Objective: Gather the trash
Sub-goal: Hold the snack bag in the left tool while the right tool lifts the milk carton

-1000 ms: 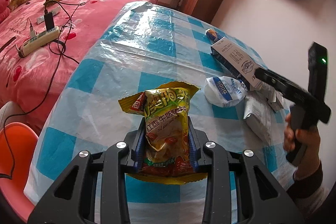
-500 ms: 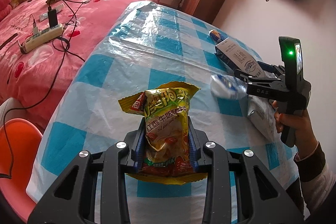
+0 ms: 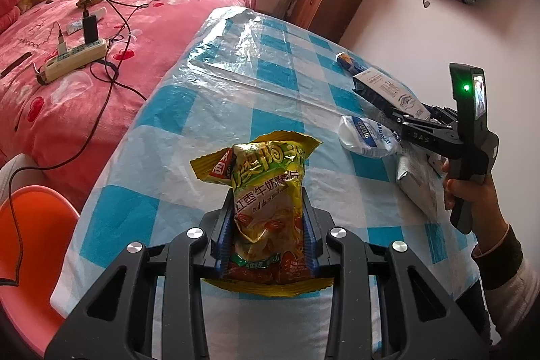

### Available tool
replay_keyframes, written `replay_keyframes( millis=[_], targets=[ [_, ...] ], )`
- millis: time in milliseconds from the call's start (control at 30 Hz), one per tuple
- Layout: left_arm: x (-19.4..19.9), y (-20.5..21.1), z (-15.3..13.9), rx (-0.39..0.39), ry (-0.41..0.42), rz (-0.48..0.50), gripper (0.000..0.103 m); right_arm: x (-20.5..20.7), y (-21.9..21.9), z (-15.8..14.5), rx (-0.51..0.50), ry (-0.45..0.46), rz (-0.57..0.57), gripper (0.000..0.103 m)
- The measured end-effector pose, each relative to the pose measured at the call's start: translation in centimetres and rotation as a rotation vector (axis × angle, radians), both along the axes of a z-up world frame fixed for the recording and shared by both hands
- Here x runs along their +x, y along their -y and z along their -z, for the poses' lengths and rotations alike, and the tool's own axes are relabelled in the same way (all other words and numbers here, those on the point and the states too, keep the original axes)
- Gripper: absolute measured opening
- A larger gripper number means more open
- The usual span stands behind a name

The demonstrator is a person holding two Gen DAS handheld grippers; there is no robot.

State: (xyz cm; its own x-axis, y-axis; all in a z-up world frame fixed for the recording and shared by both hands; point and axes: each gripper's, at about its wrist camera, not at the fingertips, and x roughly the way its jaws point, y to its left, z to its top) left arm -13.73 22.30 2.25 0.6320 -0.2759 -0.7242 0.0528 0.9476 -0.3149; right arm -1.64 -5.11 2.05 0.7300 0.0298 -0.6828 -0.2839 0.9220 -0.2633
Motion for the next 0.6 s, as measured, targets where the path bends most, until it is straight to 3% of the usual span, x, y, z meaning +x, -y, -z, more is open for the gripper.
replay_keyframes(
  millis=[233,600],
  targets=[
    [-0.8,-0.7,-0.3,-0.007,0.020,-0.004,0.036,-1.5,0.8,-1.5,0.044,0.032,0.026,0.064],
    [-2.4,-2.6,-1.5,0.000,0.064,-0.044,0.036,-4.3,0.7,-6.0,0.245,0.041,0.008,0.064]
  ],
)
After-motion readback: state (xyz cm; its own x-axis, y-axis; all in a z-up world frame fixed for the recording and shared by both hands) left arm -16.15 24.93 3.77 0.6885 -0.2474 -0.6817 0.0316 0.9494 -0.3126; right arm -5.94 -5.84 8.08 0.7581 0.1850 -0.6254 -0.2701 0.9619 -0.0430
